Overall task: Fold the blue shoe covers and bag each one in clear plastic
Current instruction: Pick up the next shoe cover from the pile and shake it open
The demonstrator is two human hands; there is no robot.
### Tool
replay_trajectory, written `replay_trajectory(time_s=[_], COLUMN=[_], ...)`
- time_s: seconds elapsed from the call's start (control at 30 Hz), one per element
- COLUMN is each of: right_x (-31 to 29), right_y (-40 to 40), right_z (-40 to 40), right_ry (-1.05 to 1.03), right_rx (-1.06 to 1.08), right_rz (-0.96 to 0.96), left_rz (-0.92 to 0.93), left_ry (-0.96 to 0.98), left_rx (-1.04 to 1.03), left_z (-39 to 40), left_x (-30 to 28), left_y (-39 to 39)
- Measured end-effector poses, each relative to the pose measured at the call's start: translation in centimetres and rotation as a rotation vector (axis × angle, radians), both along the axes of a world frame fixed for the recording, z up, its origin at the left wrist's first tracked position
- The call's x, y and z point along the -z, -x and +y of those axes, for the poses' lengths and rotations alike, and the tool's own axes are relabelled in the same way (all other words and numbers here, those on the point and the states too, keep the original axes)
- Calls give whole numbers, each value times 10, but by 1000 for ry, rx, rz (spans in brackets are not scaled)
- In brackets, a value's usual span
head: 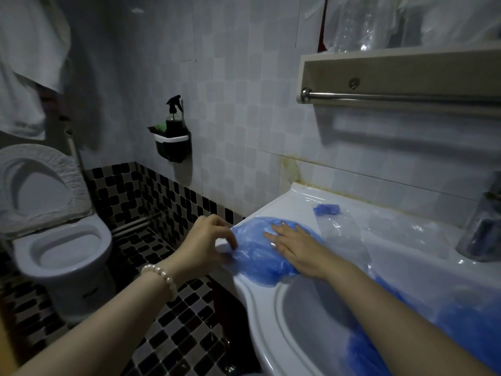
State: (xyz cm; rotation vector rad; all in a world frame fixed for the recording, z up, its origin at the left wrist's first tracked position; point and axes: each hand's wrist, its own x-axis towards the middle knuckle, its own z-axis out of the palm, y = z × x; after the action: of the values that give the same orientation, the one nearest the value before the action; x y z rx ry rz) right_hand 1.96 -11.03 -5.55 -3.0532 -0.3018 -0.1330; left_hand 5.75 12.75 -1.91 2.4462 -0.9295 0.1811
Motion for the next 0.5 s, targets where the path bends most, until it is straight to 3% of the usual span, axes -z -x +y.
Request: replay_trajectory(time_s=[0.1,0.23,0.27,0.33,0.4,0.5], right_x=[-4,-30,-42,-68,-77,-58], right_y=[5,12,19,40,60,67], right_z=[2,2,5,18,33,37], right_ry=[-253,-447,-519,-649,-603,-451], right_rx=[27,26,11,-69,-109,-100], right_rz=[-175,-553,-512,-235,23,0], left_rz=[-185,-121,-80,-31,-39,-24], left_ry=[-193,-313,-329,-317,-343,-371], left_rx=[52,95,101,108,106,137], left_z=[0,-1,-2,-6,-10,-16], left_x=[-3,-16,-19,-24,-25,-26], left_y=[0,3,5,7,8,12])
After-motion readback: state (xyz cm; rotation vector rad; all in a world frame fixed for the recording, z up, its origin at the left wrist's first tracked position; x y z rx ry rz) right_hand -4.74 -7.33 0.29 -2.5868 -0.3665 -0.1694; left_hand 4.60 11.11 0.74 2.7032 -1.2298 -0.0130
